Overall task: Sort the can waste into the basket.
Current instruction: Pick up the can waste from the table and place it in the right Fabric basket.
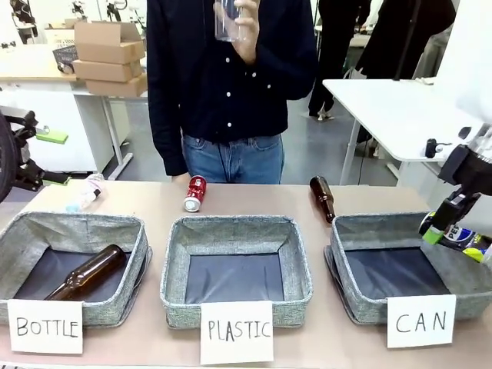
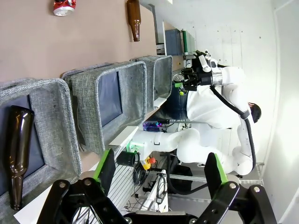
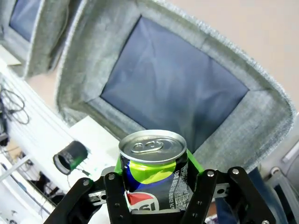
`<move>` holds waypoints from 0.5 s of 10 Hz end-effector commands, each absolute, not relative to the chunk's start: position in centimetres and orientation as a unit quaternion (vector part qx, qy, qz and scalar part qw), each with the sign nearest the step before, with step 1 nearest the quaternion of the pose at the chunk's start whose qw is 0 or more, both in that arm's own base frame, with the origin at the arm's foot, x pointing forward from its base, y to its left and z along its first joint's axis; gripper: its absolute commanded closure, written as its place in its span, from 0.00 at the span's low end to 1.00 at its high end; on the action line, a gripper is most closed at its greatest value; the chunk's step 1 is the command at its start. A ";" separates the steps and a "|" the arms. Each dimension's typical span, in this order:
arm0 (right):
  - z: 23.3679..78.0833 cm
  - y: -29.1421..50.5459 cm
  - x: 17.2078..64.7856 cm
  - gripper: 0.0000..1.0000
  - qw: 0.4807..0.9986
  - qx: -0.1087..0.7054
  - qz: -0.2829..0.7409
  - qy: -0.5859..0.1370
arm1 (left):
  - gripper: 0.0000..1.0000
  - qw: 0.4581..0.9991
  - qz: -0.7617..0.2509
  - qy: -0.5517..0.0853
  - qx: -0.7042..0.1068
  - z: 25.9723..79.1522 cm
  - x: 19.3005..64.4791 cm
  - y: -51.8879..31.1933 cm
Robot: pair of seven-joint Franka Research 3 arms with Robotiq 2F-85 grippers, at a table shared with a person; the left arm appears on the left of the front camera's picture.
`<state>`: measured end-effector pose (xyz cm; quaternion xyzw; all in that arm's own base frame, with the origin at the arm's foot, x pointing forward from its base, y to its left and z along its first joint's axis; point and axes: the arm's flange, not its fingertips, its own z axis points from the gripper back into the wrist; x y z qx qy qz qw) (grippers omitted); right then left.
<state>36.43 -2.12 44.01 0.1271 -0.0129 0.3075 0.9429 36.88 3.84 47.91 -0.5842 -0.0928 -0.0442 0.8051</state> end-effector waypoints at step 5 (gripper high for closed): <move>43.9 -1.7 35.4 0.00 0.932 0.169 0.318 -0.046 | 0.00 0.803 -0.054 -0.097 -0.586 48.0 36.8 3.8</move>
